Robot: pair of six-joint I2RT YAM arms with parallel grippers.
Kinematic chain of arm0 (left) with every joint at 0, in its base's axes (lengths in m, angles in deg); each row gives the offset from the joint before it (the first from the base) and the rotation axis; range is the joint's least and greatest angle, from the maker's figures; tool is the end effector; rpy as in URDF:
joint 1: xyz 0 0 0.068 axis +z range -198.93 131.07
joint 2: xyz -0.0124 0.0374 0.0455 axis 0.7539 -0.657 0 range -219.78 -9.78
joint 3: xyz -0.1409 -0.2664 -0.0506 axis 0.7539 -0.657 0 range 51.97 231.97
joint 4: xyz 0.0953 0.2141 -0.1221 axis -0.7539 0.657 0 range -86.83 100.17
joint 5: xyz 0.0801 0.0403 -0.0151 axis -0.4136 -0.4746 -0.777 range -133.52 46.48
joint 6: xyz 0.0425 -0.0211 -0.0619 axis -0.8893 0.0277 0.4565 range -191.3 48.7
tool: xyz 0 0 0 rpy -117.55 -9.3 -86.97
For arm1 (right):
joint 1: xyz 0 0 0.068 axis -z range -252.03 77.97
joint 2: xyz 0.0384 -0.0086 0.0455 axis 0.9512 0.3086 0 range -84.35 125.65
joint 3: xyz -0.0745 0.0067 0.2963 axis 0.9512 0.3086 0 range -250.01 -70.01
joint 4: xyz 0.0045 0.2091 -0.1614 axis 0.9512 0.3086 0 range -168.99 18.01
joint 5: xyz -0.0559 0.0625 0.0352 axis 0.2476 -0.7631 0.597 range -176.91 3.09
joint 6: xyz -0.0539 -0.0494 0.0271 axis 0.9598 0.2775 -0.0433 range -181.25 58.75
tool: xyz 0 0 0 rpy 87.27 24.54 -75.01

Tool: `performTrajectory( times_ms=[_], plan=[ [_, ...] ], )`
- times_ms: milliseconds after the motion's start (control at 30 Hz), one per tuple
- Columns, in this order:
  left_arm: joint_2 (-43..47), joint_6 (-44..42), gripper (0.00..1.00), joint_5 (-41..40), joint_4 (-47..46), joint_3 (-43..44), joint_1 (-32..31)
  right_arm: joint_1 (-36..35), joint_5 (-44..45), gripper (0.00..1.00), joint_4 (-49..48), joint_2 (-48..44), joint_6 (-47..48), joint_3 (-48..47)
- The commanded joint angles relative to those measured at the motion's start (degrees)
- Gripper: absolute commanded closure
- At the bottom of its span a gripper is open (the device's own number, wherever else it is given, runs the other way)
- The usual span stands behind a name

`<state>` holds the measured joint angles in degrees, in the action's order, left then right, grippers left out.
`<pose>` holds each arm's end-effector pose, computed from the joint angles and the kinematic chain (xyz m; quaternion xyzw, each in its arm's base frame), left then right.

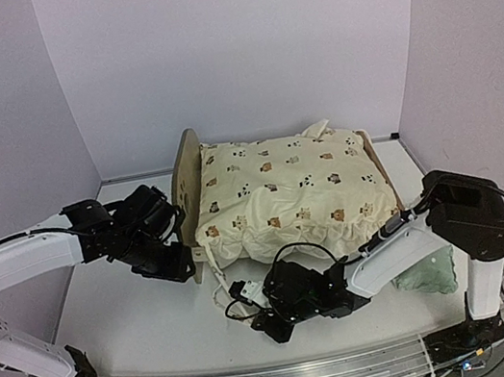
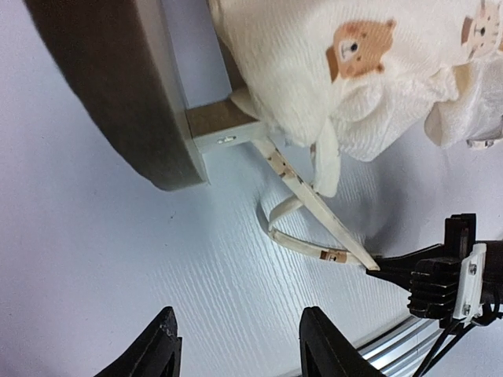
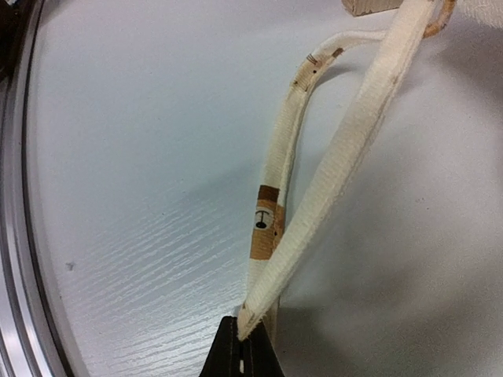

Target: Set up the pet bed

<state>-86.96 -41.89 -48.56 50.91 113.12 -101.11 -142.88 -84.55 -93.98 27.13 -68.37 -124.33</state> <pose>0.1707 -0.2104 0.2671 0.1823 0.9558 -0.1157 0.1996 0.1397 0.3941 0.1205 -0.4755 0.7805 0.2404 0.3269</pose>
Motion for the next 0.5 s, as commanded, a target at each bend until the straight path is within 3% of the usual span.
performTrajectory(
  times_ms=[0,267,467],
  plan=[
    [0.6,1.2,0.48,4.9,-3.8,-3.3,-0.6,0.2,4.2,1.0,9.6,-2.3,5.0,-2.7],
    [-1.8,3.0,0.49,7.3,-8.4,-6.1,-2.8,1.4,-0.1,1.0,16.0,-6.4,6.6,-4.8],
    [-1.7,3.0,0.5,6.1,-8.8,-6.2,-3.1,2.6,4.5,1.0,17.1,-7.3,9.2,-4.7]
  ],
)
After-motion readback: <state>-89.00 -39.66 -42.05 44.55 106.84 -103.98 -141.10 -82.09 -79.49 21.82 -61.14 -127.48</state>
